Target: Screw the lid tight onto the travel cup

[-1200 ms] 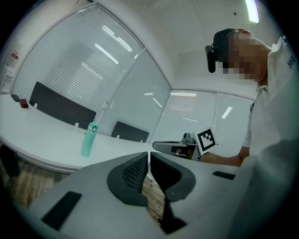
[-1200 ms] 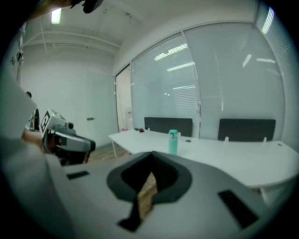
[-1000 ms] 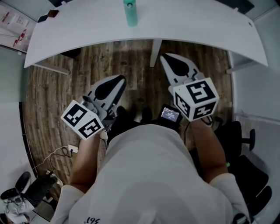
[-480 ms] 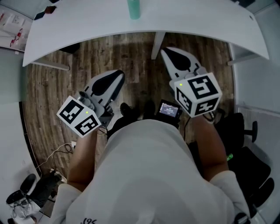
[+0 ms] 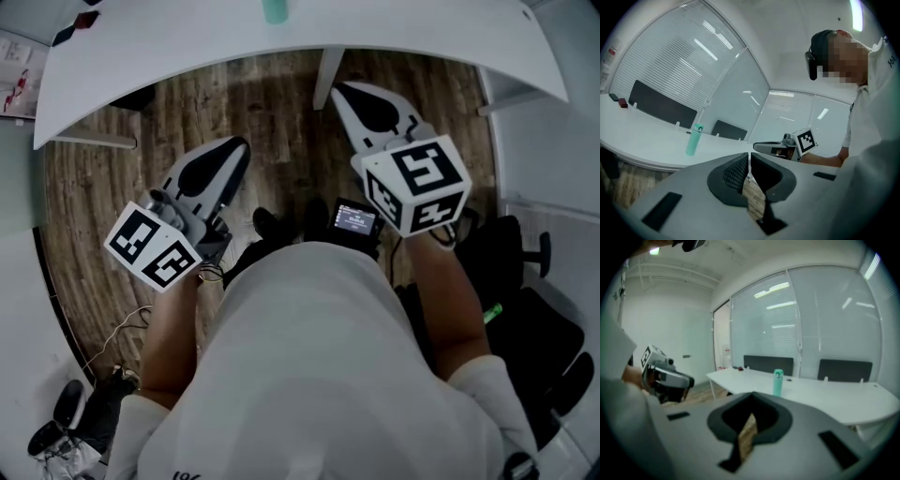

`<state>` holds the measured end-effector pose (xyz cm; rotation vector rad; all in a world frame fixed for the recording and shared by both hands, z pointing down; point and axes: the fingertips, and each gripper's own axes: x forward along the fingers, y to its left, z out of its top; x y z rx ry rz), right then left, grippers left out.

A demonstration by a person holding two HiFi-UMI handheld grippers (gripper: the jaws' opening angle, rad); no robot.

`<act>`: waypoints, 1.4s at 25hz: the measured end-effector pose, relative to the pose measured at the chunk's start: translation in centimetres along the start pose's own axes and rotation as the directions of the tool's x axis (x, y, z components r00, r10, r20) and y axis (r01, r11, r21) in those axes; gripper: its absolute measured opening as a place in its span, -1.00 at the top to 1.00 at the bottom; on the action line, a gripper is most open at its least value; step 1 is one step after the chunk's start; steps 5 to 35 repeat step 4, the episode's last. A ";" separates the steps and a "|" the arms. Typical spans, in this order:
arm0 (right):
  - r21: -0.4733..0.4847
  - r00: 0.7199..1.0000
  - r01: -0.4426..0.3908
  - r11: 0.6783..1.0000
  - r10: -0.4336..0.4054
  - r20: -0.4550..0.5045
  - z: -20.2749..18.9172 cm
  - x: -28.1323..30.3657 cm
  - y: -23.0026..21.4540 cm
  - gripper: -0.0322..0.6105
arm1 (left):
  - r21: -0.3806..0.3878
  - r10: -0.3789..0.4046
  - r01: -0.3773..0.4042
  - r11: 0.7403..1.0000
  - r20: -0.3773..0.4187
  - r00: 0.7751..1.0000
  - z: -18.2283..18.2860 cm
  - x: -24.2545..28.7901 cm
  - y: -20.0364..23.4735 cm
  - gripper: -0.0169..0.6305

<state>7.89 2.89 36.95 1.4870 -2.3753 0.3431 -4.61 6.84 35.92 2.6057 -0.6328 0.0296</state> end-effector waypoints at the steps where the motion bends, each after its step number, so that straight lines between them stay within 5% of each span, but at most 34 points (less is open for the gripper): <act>1: -0.001 1.000 0.004 1.000 -0.004 -0.001 0.0 0.1 0.1 0.83 | -0.001 -0.002 0.002 1.000 0.001 1.000 0.0 -0.1 0.2 0.83; 35: -0.004 1.000 0.011 1.000 -0.011 -0.003 0.0 0.6 0.5 0.83 | -0.003 -0.006 0.006 1.000 0.001 1.000 0.0 -0.5 0.7 0.83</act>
